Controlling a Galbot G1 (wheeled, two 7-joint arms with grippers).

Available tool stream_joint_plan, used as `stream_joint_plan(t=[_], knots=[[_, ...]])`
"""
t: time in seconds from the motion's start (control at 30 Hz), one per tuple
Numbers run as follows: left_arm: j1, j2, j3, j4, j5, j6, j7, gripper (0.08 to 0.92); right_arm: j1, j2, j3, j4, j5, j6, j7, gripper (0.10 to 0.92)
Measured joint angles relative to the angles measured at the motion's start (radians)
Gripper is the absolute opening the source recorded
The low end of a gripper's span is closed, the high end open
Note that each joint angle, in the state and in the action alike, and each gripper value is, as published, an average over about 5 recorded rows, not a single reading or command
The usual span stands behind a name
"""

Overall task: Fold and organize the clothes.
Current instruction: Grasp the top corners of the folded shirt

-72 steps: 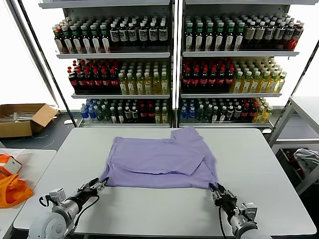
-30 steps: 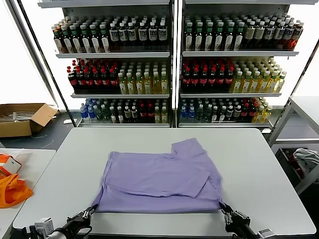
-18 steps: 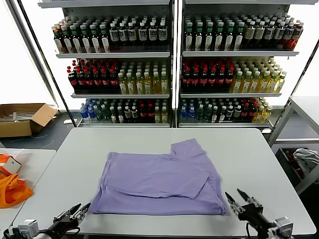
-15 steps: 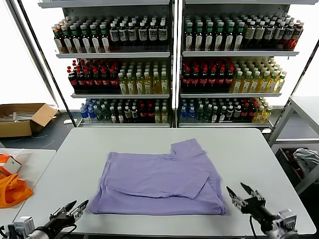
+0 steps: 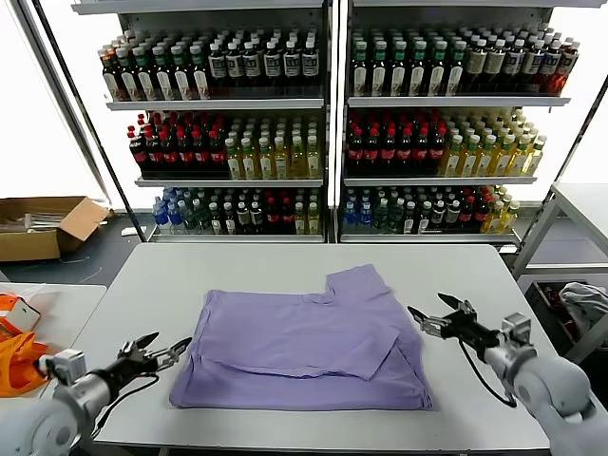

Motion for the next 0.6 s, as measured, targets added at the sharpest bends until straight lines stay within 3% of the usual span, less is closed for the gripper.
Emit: stream_joint_plan(t=[0.37, 0.6], knots=[[-0.4, 0.007, 0.325, 0.289, 0.014, -0.023, 0.052, 0.823, 0.337, 0.107, -0.221, -0.317, -0.018, -0.063, -0.031, 0.823], [-0.57, -0.016, 0.448, 0.437, 0.021, -0.028, 0.064, 0.822, 0.426, 0.169, -0.292, -0.423, -0.039, -0.084, -0.031, 0.823]])
